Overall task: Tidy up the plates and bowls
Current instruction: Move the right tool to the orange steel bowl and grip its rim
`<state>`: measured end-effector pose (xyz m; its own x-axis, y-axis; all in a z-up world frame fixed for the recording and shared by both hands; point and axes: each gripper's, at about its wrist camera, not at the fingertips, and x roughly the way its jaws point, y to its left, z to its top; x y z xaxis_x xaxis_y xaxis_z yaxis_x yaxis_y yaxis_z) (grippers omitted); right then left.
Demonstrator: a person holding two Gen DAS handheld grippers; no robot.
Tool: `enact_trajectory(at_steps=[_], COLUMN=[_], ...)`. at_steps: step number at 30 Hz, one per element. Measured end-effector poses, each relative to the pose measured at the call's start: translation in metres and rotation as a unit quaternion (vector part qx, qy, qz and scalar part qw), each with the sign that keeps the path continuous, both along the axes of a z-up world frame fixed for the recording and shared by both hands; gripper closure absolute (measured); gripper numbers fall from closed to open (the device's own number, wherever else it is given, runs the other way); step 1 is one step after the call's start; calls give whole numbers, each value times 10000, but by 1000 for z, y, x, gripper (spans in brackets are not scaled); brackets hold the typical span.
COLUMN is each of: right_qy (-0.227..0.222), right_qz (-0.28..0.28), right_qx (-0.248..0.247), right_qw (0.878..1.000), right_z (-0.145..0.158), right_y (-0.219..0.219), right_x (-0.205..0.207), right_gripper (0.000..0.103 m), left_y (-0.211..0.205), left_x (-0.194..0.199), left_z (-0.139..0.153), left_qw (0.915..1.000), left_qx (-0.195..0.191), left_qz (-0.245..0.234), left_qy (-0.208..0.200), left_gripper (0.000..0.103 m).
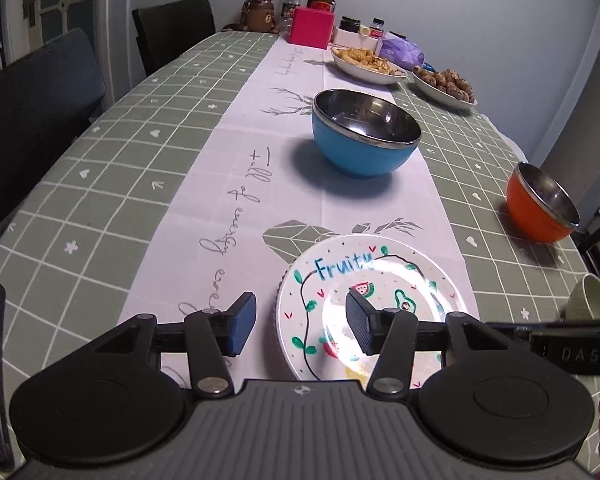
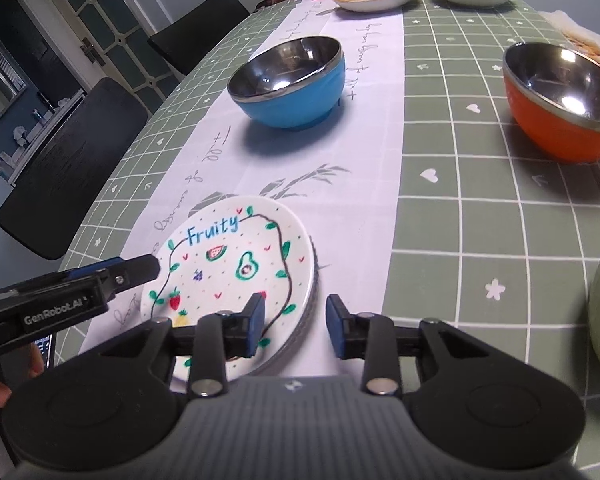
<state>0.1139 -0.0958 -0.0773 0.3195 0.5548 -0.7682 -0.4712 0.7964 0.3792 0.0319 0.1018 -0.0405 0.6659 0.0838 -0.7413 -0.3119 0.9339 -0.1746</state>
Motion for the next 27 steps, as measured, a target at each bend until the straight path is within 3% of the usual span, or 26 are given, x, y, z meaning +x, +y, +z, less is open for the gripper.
enact_trajectory(at_steps=[3, 8, 17, 19, 27], right_qy=[69, 89, -310, -478, -791], right_qz=[64, 69, -89, -186, -688], right_qx=[-1, -52, 144, 167, 221], right_qw=[10000, 9999, 9994, 9985, 9942], right_z=[-3, -6, 26, 35, 63], right_y=[3, 4, -14, -22, -58], right_x=[-3, -3, 3, 7, 32], right_gripper=[83, 83, 79, 73, 70], left_y=[-1, -8, -28, -35, -56], left_x=[-1, -2, 5, 9, 36], left_z=[1, 6, 16, 19, 35], left_qw=[9999, 9997, 9977, 9968, 9935], left_qx=[-85, -52, -161, -180, -436], left_qz=[20, -81, -506, -616, -796], left_qy=[-77, -229, -413, -471, -689], left_gripper=[43, 43, 43, 43, 42])
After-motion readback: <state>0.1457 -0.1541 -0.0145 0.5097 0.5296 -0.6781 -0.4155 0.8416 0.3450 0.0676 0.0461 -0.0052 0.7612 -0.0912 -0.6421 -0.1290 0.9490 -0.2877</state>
